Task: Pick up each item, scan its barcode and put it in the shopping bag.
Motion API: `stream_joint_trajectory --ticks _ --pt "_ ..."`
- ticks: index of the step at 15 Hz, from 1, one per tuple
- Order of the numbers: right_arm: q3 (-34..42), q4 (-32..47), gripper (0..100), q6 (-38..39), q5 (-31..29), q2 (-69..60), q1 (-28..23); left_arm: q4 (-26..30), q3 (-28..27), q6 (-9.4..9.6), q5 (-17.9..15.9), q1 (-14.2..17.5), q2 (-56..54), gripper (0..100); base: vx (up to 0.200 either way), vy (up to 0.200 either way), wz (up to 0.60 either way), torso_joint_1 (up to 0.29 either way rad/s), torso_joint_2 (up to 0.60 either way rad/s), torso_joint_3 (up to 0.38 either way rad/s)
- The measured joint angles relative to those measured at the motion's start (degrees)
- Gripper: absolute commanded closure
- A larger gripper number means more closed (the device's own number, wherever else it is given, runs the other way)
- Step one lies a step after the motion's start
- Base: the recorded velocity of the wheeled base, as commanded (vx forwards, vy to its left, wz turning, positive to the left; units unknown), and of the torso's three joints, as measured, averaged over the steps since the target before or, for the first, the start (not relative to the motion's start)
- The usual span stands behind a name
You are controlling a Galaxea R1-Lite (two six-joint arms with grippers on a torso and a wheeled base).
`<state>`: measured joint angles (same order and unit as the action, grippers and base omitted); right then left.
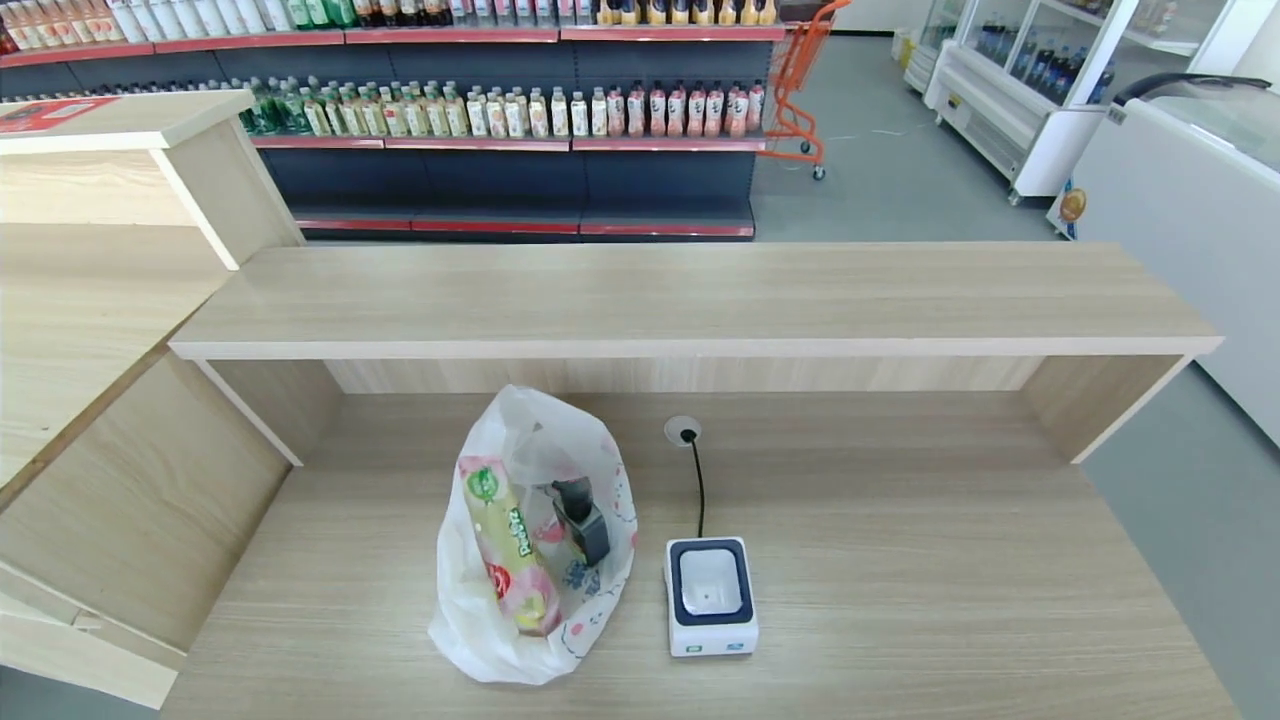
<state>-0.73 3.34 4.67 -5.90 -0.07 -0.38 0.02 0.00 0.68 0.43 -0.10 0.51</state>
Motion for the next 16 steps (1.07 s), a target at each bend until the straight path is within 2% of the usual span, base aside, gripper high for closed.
stream_joint_trajectory --ticks 16 --pt "0.0 0.0 100 0.0 0.0 0.0 0.0 0.0 0.0 -0.24 0.1 0.0 -0.5 0 0.0 0.0 0.0 0.0 0.0 0.0"
